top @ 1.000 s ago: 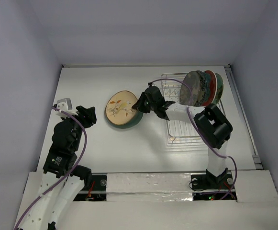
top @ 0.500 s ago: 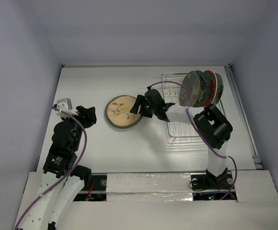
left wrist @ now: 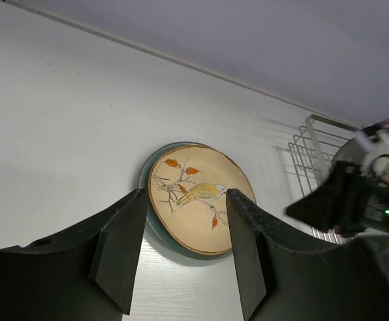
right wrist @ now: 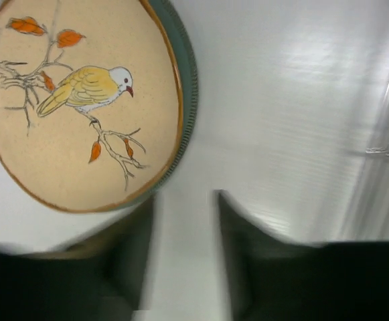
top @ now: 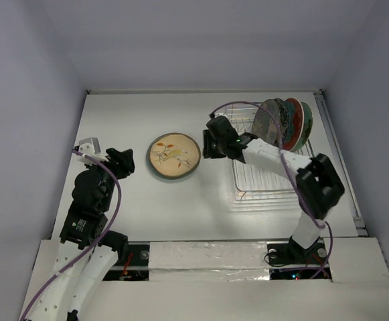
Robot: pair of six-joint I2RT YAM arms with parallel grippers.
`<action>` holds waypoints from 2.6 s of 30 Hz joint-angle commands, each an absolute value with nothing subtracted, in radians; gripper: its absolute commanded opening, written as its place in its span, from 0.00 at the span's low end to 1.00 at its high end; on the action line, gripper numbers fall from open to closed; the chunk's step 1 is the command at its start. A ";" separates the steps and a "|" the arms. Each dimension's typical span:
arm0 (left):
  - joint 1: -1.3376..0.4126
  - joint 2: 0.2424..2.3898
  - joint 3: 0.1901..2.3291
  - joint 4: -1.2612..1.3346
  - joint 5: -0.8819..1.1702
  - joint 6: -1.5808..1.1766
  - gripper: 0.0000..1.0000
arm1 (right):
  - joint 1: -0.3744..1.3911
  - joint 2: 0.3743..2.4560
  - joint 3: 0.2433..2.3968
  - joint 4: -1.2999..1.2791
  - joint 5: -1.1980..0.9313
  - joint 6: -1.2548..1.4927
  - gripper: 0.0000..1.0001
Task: Unload the plates from the dish rack
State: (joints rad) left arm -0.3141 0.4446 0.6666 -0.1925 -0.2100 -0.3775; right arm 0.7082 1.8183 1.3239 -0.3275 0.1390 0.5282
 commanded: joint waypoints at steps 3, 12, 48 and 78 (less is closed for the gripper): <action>-0.319 0.431 0.658 -0.161 -0.207 -0.377 0.47 | 0.648 1.478 1.331 -0.460 0.402 0.411 0.00; -0.319 0.417 0.658 -0.160 -0.207 -0.377 0.47 | 0.336 1.312 1.335 -0.546 0.483 0.299 0.32; -0.319 0.423 0.660 -0.161 -0.207 -0.376 0.47 | 0.229 1.428 1.669 -0.589 0.431 0.166 0.00; -0.319 0.430 0.658 -0.161 -0.207 -0.382 0.47 | 0.650 1.741 1.255 0.409 -0.198 0.971 0.00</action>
